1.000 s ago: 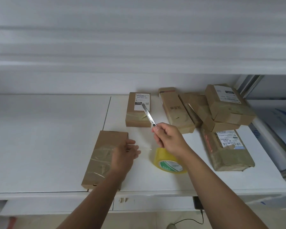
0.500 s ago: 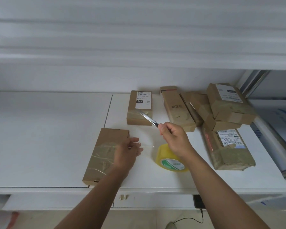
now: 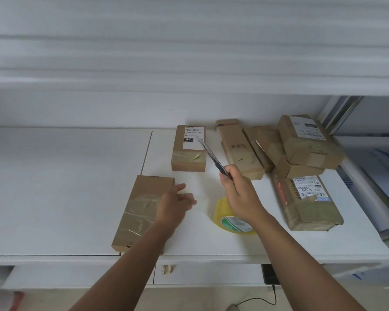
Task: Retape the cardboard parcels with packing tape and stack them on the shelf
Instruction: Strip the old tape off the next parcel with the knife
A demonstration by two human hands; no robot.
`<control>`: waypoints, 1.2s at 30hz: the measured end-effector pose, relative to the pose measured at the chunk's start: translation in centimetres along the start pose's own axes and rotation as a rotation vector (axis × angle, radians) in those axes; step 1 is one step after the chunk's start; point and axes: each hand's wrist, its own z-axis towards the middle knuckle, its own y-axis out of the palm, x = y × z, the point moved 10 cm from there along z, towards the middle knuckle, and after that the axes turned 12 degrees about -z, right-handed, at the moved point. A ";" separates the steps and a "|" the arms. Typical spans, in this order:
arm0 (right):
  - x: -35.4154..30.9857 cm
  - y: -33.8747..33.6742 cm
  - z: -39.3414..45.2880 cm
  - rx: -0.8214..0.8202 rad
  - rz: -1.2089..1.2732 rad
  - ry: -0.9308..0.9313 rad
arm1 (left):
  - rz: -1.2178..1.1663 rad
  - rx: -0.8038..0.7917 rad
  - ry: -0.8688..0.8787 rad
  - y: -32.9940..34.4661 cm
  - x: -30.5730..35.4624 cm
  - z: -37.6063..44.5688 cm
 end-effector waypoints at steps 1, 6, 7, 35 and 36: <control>0.3 -0.1 -0.2 0.004 -0.137 -0.014 | 0.026 -0.006 -0.010 0.1 -0.1 0.0; 4.1 0.3 -1.8 -0.035 -0.466 0.101 | 0.152 -0.009 0.012 -0.1 1.0 0.0; 5.1 0.3 -2.1 -0.061 -0.353 0.150 | 0.188 -0.016 0.032 0.0 1.3 -0.1; 9.1 -1.3 -0.7 -0.484 -0.580 0.286 | 0.180 -0.040 0.075 -2.9 6.3 -0.8; 9.1 -1.1 -0.7 -0.501 -0.604 0.290 | 0.165 -0.042 0.065 -2.8 6.4 -0.9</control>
